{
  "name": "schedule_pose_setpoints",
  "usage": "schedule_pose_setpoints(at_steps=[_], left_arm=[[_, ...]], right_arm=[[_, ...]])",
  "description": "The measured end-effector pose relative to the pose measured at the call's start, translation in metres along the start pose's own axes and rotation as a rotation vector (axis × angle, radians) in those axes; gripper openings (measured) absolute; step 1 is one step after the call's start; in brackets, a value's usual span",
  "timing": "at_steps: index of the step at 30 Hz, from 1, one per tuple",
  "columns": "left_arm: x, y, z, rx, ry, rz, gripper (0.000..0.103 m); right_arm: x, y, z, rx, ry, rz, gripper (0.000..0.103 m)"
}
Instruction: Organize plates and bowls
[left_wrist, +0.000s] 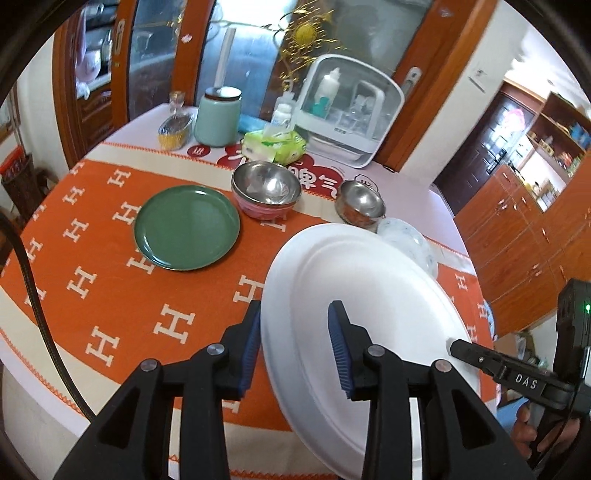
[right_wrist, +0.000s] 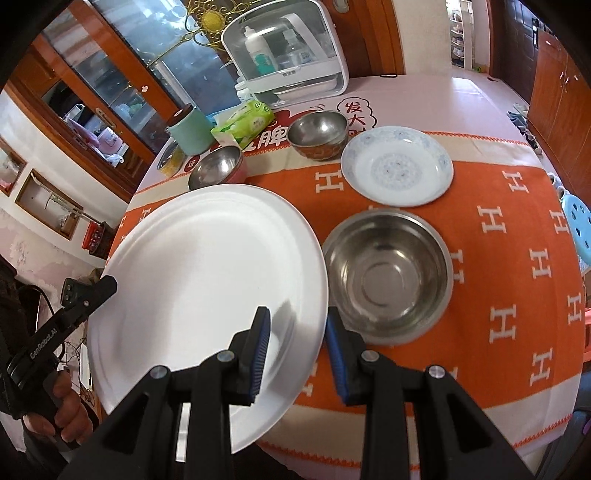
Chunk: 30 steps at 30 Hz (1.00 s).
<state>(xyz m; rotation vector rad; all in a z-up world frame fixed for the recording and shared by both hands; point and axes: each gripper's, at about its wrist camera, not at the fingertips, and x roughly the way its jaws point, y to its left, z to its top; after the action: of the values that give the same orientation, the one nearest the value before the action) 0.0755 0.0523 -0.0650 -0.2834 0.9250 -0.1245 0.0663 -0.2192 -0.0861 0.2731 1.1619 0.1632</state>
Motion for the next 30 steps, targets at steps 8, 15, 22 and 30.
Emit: schedule_pose_setpoints(at_steps=[8,15,22,30], left_arm=[[-0.009,-0.008,-0.039,0.021,0.033,0.019,0.034],[-0.008,-0.006,-0.062,0.002,0.064,0.039,0.034],[0.008,-0.001,-0.078,-0.011,0.135,0.067,0.034],[0.04,0.01,-0.088,0.0,0.217,0.112,0.034]], right_arm=[[-0.003,-0.013,-0.04,0.006,0.03,-0.008,0.03],[0.006,-0.016,-0.068,-0.017,0.087,-0.014,0.03],[0.023,-0.013,-0.086,-0.087,0.103,-0.089,0.03],[0.048,-0.01,-0.094,-0.126,0.126,-0.128,0.031]])
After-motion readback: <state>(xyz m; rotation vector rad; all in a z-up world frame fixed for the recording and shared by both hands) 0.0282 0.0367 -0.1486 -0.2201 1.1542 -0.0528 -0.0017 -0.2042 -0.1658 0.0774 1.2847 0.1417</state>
